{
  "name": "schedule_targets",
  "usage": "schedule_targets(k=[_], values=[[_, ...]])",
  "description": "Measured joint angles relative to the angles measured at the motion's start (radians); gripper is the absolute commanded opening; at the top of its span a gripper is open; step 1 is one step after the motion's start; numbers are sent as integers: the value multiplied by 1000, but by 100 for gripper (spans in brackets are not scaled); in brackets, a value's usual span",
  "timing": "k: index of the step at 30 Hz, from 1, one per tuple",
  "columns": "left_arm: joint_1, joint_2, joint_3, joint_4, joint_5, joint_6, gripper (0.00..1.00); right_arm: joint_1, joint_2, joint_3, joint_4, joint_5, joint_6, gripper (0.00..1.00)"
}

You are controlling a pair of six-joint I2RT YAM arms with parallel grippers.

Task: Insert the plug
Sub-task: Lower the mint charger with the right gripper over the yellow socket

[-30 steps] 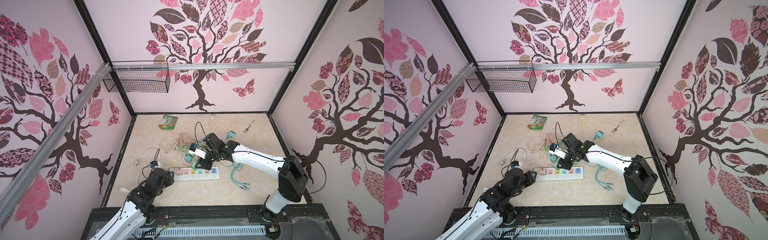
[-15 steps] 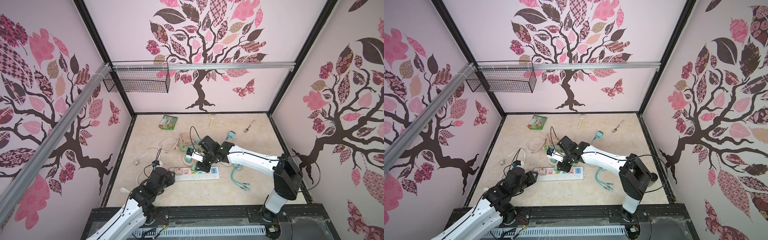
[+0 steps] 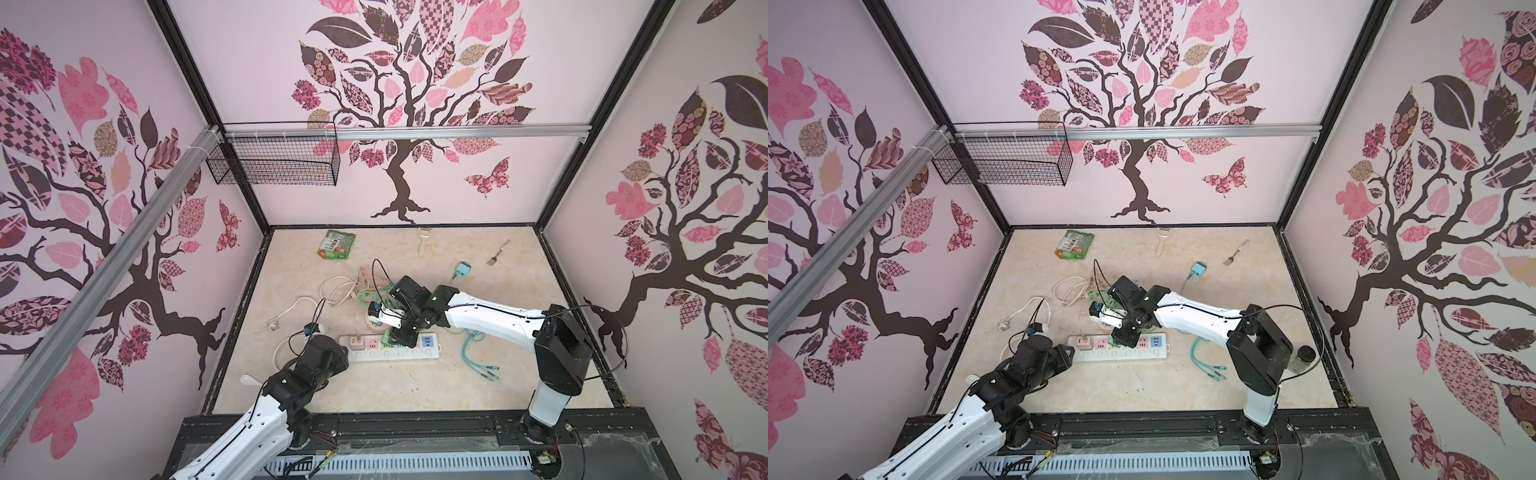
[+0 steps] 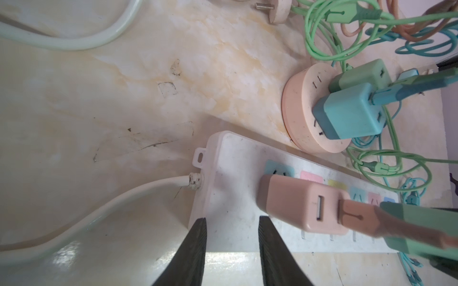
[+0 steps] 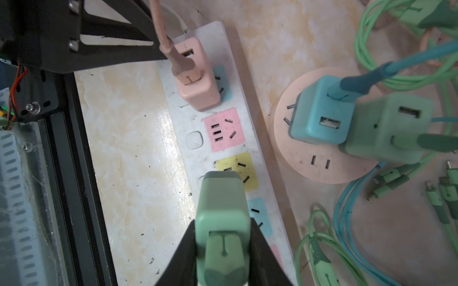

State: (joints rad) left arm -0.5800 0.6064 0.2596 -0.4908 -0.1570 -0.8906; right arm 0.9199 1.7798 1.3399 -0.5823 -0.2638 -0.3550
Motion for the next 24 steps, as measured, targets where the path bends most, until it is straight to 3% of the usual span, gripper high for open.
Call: schedule_targets(k=[24], values=[[8, 95, -13, 49, -21, 1, 35, 2, 37, 17, -22, 27, -23, 26]])
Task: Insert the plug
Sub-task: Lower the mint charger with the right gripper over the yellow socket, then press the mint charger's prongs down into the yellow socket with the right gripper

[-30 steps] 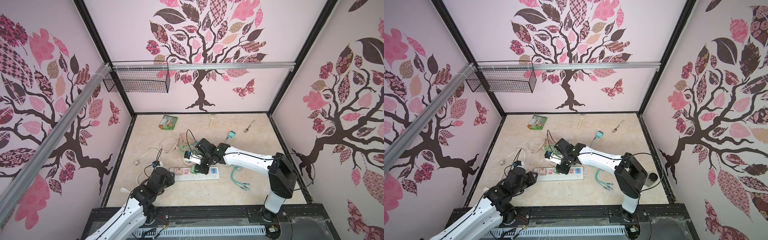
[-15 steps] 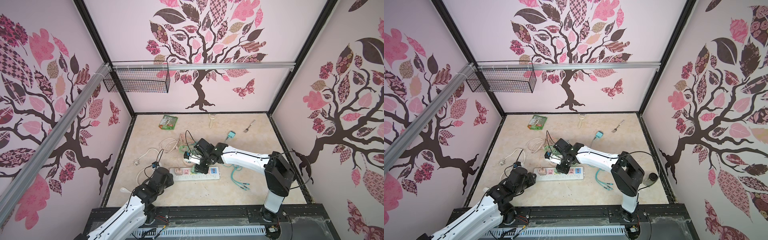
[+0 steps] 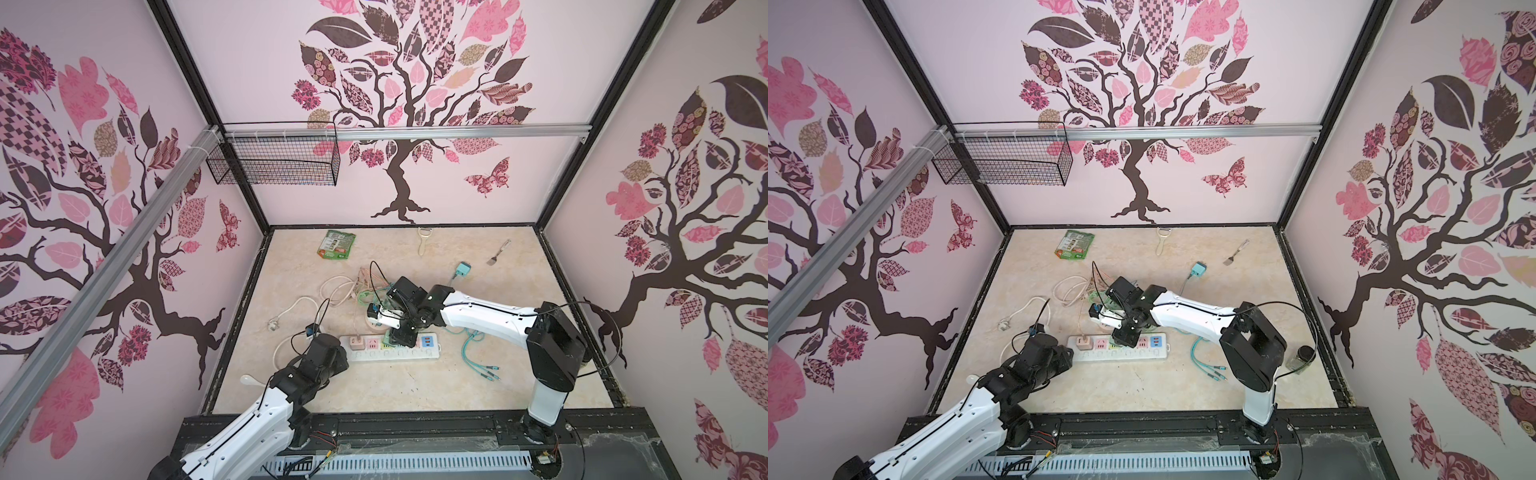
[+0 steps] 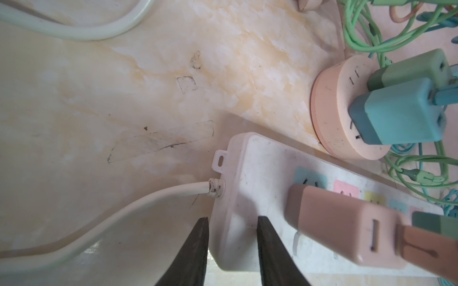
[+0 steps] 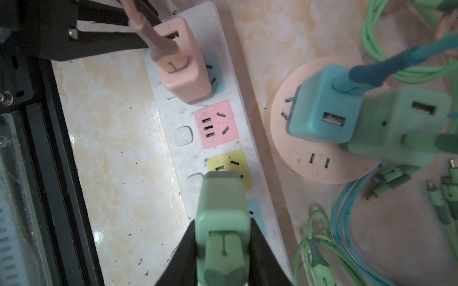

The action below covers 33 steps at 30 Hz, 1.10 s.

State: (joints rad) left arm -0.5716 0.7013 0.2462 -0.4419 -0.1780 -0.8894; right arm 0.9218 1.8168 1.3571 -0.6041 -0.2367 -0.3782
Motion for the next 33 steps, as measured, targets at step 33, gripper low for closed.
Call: schedule_targets(k=[33], values=[[3, 23, -14, 60, 3, -1, 35, 25, 59, 63, -32, 39, -56, 29]])
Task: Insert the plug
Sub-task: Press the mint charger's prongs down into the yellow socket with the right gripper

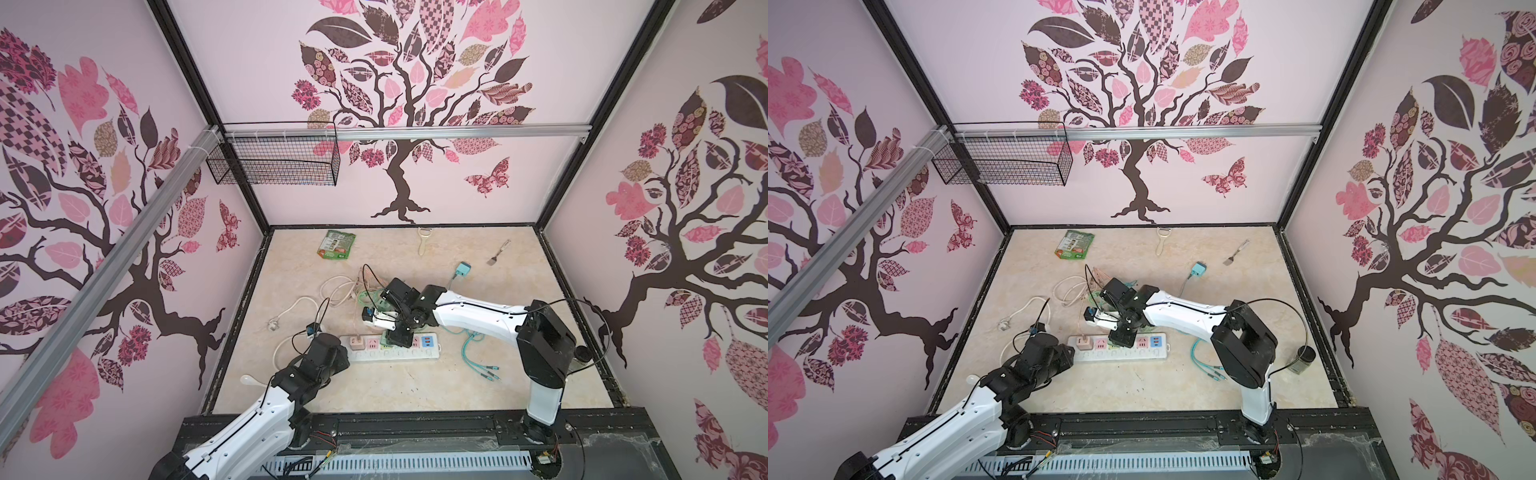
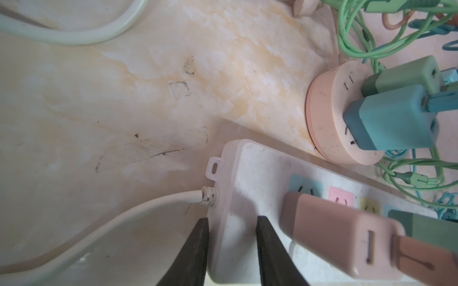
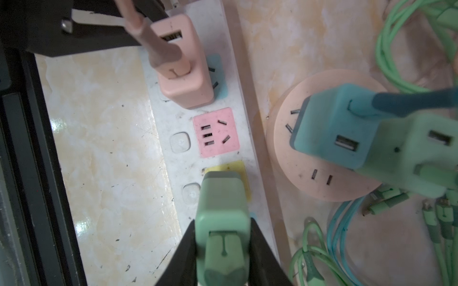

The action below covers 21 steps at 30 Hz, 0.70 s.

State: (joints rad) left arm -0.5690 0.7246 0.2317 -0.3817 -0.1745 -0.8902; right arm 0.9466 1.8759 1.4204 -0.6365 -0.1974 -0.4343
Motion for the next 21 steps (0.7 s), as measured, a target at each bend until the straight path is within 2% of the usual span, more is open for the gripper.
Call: schedule_targets(k=[21], values=[[5, -2, -13, 33, -1, 0, 34, 26, 2, 5, -42, 45, -150, 34]])
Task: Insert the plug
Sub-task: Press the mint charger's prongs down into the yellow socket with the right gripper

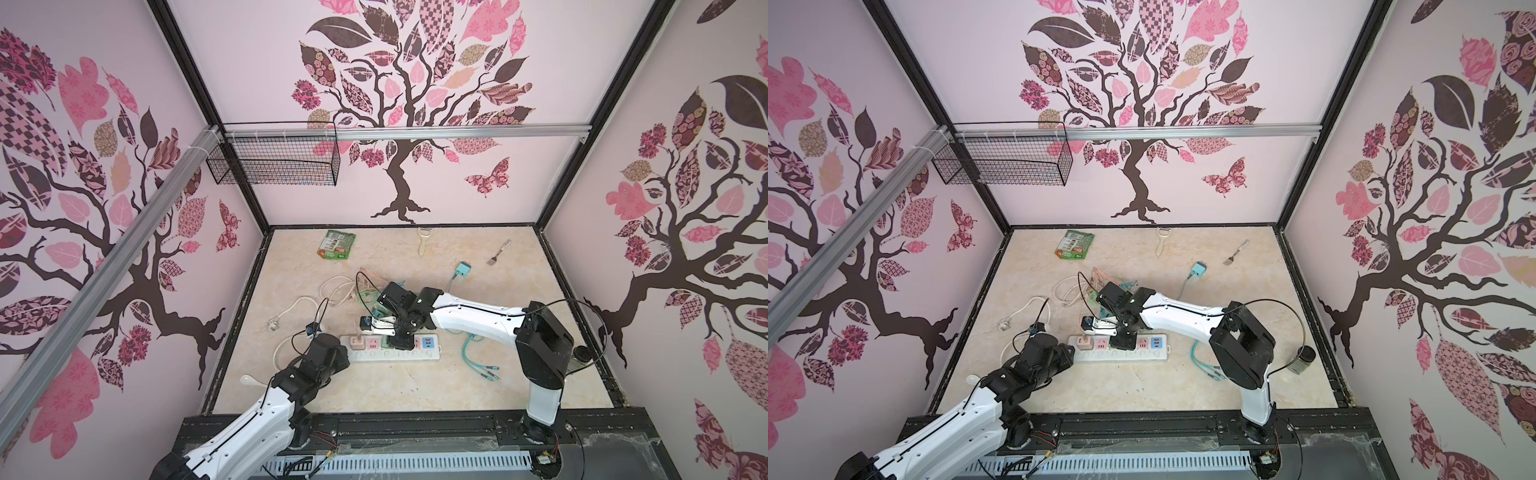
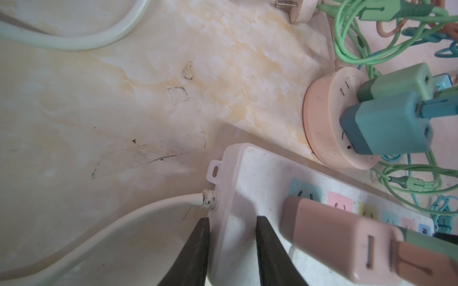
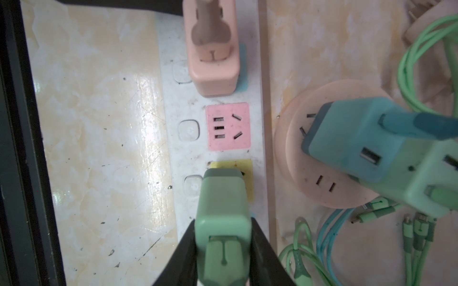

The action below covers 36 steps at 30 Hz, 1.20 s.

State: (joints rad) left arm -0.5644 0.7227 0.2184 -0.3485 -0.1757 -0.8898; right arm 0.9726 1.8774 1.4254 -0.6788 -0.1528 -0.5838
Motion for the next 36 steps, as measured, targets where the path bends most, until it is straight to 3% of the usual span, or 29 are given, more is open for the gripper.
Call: schedule_targets(k=[26, 30, 36], values=[[1, -17, -8, 3, 1, 0, 33, 4, 37, 40, -48, 12, -71, 34], [2, -17, -8, 3, 1, 0, 33, 7, 43, 50, -53, 23, -73, 25], [2, -19, -8, 3, 1, 0, 33, 8, 54, 67, -69, 26, -72, 22]])
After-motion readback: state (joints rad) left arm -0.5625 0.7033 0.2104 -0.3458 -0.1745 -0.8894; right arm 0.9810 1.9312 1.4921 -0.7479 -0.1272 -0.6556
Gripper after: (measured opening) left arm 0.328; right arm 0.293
